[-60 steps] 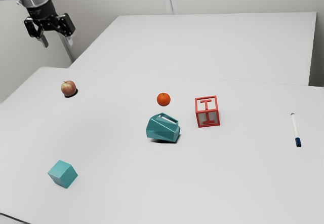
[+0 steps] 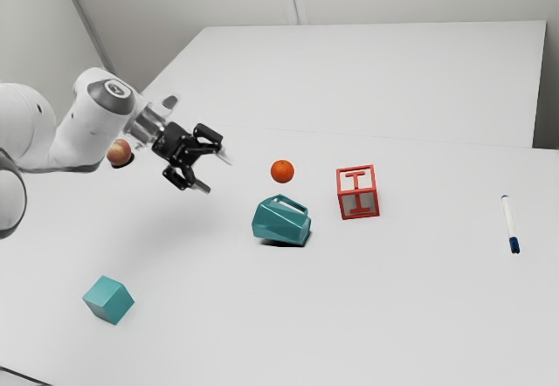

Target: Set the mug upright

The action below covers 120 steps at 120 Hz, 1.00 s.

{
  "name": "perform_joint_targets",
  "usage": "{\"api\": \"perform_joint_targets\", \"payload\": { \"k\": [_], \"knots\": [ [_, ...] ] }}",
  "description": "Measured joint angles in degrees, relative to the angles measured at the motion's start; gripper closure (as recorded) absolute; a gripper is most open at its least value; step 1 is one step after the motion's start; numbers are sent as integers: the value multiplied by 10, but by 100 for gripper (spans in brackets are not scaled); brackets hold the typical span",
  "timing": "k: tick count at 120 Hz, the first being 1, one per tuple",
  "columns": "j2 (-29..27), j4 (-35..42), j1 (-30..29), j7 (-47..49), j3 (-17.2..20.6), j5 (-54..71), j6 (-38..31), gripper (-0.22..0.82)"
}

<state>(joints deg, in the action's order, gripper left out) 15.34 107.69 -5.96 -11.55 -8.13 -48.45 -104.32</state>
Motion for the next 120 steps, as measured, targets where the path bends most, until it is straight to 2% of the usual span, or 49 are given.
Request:
{"api": "perform_joint_targets", "payload": {
  "k": [15,38,89,99,120],
  "knots": [
    [42,38,4,-62,0,-124,-27,2],
    [65,64,29,-139,1,-228,-48,2],
    [63,100,66,-248,3,-330,-61,3],
    [62,105,69,-262,7,-340,-65,12],
    [62,109,73,-285,10,-356,-73,51]
  ]
}}
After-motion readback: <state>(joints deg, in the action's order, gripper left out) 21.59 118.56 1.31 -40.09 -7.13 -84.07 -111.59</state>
